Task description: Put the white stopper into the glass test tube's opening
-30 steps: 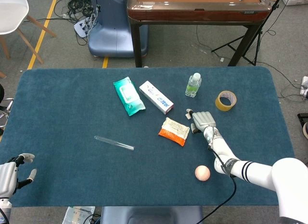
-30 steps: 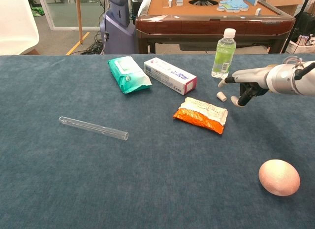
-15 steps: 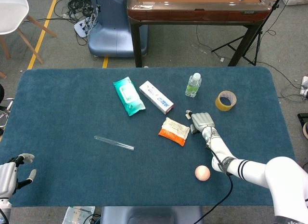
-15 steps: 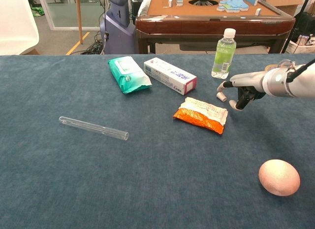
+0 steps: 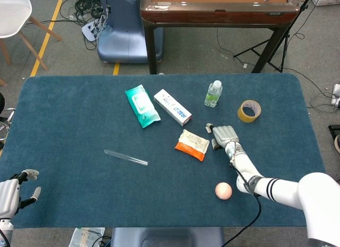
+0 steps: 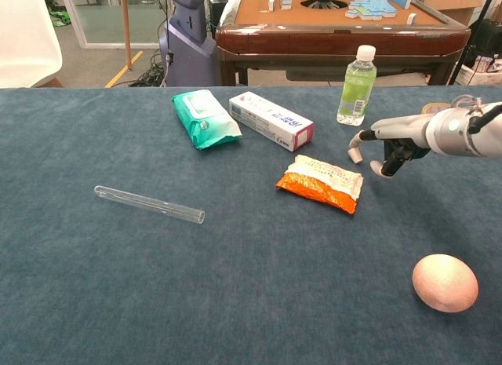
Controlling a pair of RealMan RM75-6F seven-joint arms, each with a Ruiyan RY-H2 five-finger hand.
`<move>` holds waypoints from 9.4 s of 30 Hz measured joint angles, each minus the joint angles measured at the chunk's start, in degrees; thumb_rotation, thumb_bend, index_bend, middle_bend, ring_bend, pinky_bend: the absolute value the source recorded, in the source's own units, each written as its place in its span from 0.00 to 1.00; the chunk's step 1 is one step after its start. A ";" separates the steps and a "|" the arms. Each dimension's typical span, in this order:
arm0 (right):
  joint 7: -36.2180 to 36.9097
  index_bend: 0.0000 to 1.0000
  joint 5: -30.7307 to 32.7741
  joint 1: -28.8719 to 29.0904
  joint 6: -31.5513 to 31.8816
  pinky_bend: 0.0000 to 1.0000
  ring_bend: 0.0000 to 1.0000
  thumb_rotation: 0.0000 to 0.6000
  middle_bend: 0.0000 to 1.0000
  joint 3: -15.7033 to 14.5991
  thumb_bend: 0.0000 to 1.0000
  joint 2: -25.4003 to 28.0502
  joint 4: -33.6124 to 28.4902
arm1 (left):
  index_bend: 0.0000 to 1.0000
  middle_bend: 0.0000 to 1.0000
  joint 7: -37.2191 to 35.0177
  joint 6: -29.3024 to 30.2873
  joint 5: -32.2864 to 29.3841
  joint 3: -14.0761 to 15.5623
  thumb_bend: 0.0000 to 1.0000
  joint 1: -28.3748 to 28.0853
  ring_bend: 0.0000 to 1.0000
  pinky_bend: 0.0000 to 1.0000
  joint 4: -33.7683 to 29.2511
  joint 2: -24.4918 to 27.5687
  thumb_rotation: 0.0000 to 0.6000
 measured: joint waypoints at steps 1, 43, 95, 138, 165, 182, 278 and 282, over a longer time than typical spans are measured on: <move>0.04 0.16 -0.23 -0.15 0.39 1.00 1.00 1.00 1.00 -0.07 0.63 0.39 -0.74 | 0.39 0.43 0.00 -0.03 0.02 0.00 0.31 -0.01 0.39 0.47 -0.02 0.01 1.00; 5.51 0.16 -22.04 -14.83 25.98 1.00 0.75 1.00 0.66 2.71 0.39 23.15 -30.61 | 0.30 0.36 -1.67 -16.59 13.56 -2.01 0.28 -17.41 0.37 0.43 4.48 2.89 1.00; 7.88 0.16 -27.57 -27.08 25.32 1.00 0.80 1.00 0.72 5.37 0.35 28.15 -32.06 | 0.49 0.93 31.78 -38.78 -17.22 -4.15 0.24 -45.72 0.96 1.00 22.65 -26.75 1.00; 6.74 0.20 -28.02 -28.54 24.22 1.00 0.82 1.00 0.76 6.73 0.35 28.11 -31.42 | 0.66 1.00 22.35 -35.72 -21.44 -3.91 0.27 -45.49 1.00 1.00 21.42 -26.17 1.00; -8.41 0.38 -13.41 -13.05 15.96 1.00 0.95 1.00 0.90 9.55 0.35 6.92 -11.42 | 0.66 1.00 16.10 -21.75 -16.97 -2.36 0.27 -34.22 1.00 1.00 -5.24 -7.16 1.00; -12.33 0.42 -7.01 -6.19 11.43 1.00 0.96 1.00 0.90 10.13 0.22 -5.42 3.20 | 0.66 1.00 15.69 -21.44 -15.04 -1.49 0.27 -32.79 1.00 1.00 -7.12 -5.98 1.00; 18.70 0.61 -39.52 -17.70 17.12 1.00 0.98 1.00 0.91 16.42 0.35 14.83 -31.46 | 0.66 1.00 6.61 -33.26 -30.54 -9.60 0.27 -40.15 1.00 1.00 -8.96 -4.42 1.00; 21.25 0.61 -42.96 -18.16 17.93 1.00 0.98 1.00 0.91 16.71 0.35 15.46 -34.73 | 0.66 1.00 6.73 -33.45 -32.65 -10.05 0.27 -41.71 1.00 1.00 -9.59 -5.57 1.00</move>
